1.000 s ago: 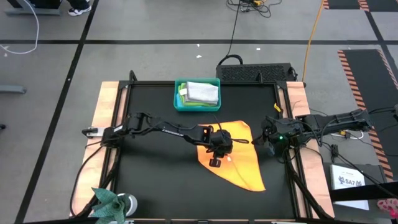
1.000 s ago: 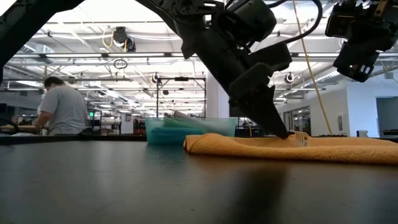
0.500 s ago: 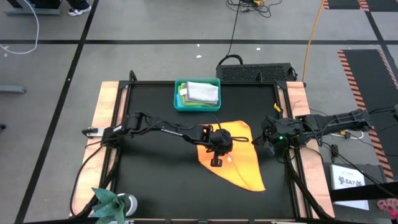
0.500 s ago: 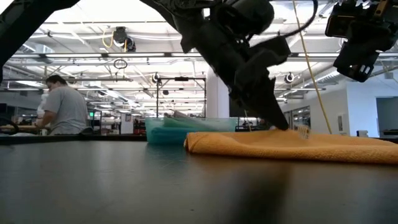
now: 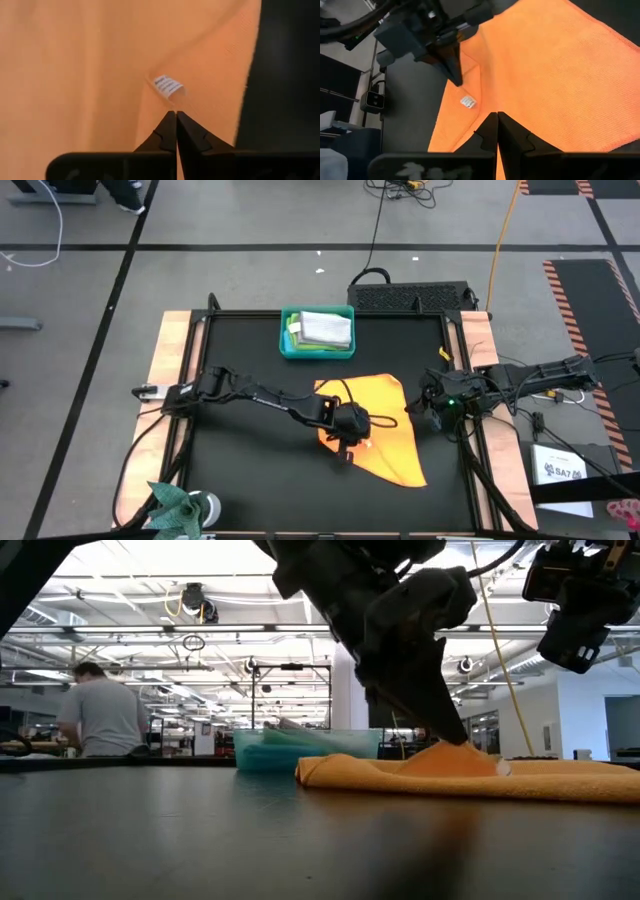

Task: Fold microfiber towels
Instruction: Fold the orange microfiber towel

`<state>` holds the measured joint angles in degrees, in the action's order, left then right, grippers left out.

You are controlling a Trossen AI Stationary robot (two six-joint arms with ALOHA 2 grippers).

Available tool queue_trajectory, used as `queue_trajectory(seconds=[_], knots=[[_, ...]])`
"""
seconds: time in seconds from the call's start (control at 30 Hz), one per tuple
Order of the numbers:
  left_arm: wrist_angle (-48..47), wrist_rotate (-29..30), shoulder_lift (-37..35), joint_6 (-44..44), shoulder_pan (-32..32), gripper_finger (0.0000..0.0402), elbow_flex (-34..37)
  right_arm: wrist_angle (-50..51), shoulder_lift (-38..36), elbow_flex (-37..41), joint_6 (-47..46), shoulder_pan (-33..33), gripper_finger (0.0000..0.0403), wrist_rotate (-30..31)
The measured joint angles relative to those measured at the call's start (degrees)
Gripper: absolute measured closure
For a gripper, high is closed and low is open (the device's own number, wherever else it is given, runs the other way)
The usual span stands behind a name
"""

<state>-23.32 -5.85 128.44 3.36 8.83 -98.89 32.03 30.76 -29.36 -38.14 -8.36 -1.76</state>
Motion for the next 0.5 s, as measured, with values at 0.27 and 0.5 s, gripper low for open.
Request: queue_trajectory(seconds=[0.27,0.5], knots=[[-6.54,-1.85,-1.32,8.16,3.02,0.0400,0.07,0.00,0.02,0.00,1.35,0.00,0.0403,-1.49],[-10.77,-11.56,-1.51,15.71,8.02,0.0400,0.02,0.00,0.02,0.00,3.61,0.00,0.0403,-2.92]])
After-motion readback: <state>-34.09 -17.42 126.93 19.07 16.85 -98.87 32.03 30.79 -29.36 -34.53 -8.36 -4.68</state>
